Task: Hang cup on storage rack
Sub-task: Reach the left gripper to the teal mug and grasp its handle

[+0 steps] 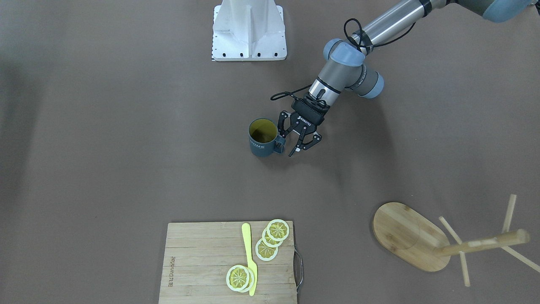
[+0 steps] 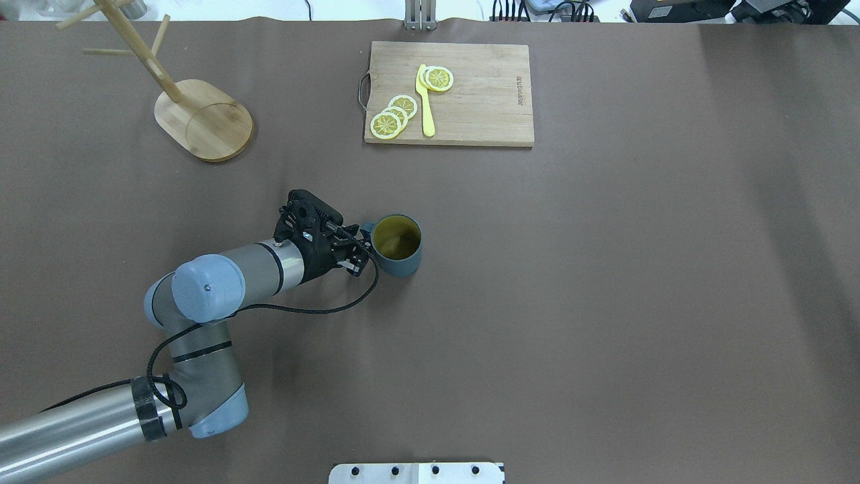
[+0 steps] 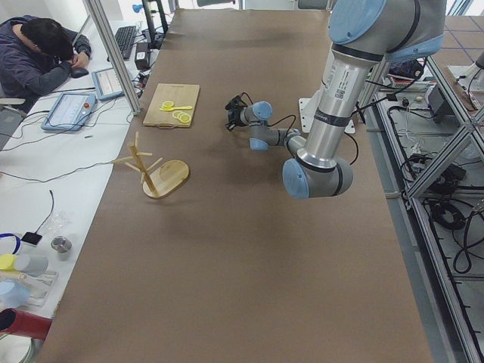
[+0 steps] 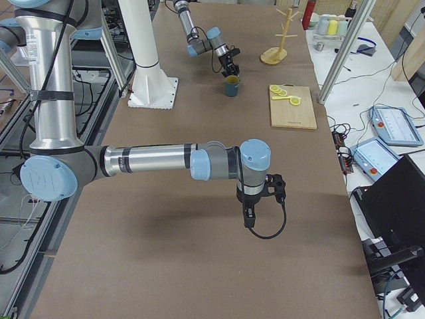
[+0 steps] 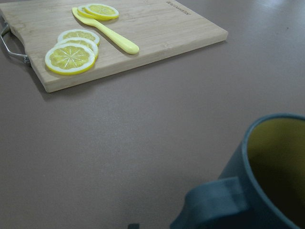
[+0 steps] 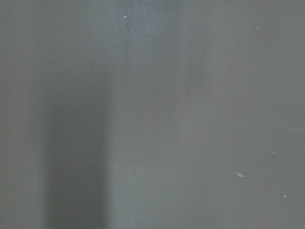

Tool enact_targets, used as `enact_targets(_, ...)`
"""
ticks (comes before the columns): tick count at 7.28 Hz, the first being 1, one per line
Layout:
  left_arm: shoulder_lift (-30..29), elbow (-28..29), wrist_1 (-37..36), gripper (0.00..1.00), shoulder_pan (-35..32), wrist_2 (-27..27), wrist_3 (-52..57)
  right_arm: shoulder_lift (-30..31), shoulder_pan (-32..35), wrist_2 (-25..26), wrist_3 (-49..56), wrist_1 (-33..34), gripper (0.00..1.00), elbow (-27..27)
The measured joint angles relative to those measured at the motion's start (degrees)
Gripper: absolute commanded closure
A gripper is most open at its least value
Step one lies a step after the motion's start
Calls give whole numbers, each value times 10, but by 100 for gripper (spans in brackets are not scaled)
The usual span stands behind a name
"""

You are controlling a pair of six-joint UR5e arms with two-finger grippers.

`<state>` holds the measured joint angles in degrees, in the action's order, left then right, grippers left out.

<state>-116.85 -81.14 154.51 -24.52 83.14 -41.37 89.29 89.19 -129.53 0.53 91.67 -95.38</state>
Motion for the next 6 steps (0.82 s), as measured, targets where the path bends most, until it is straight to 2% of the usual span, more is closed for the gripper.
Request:
enact_targets(1, 0, 0, 0, 97, 0, 0, -1, 0, 0, 0, 0, 0, 0, 0)
enact_targets(2, -1, 0, 0, 100, 0, 0, -4, 0, 0, 0, 0, 0, 0, 0)
enact_targets(6, -2, -7, 3, 100, 0, 1, -38, -1, 0, 0, 0, 0, 0, -1)
